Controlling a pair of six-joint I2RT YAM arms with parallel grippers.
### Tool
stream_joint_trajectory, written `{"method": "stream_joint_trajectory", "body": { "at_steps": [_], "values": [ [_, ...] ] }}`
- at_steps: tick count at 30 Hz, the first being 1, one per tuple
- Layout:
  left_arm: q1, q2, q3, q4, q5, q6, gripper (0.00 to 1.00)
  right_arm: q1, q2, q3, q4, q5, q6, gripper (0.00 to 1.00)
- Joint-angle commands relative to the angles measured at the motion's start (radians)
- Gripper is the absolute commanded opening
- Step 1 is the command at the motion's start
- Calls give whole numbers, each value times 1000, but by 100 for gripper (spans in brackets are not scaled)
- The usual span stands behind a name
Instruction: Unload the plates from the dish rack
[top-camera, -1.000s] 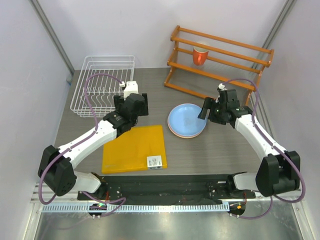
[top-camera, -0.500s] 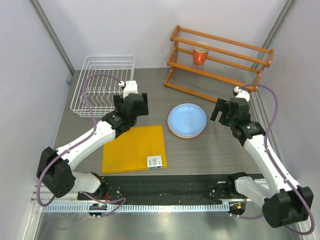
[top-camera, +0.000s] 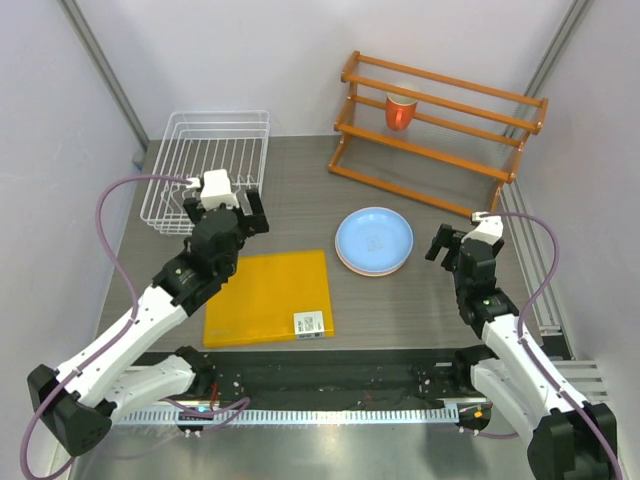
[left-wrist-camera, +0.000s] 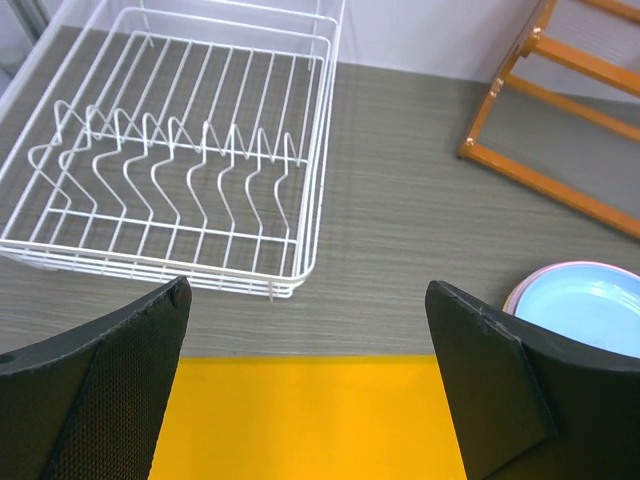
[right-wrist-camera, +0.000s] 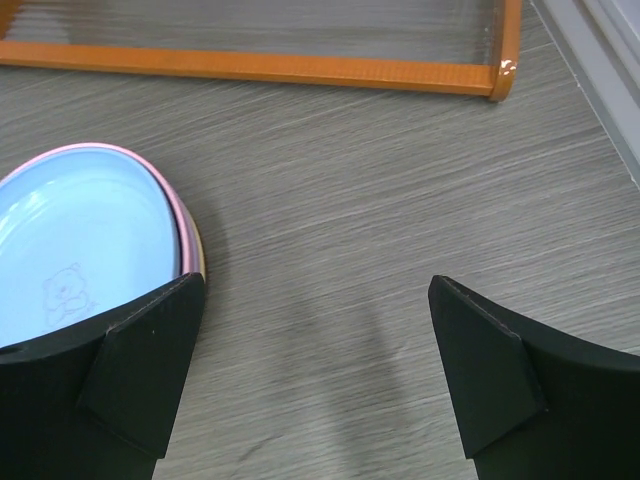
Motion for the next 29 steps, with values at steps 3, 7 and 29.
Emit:
{"method": "stream_joint_trajectory", "body": {
  "at_steps": [3,7,29],
  "values": [
    [-2,-69,-96,110,-60,67,99,1,9,-83,222,91,-72,100],
    [-2,-72,-106,87,-126,64,99,1,3,-106,250,107,-82,100],
    [-2,-83,-179,145,-178,96,99,1,-37,-143,267,132,-125,100]
  ]
}}
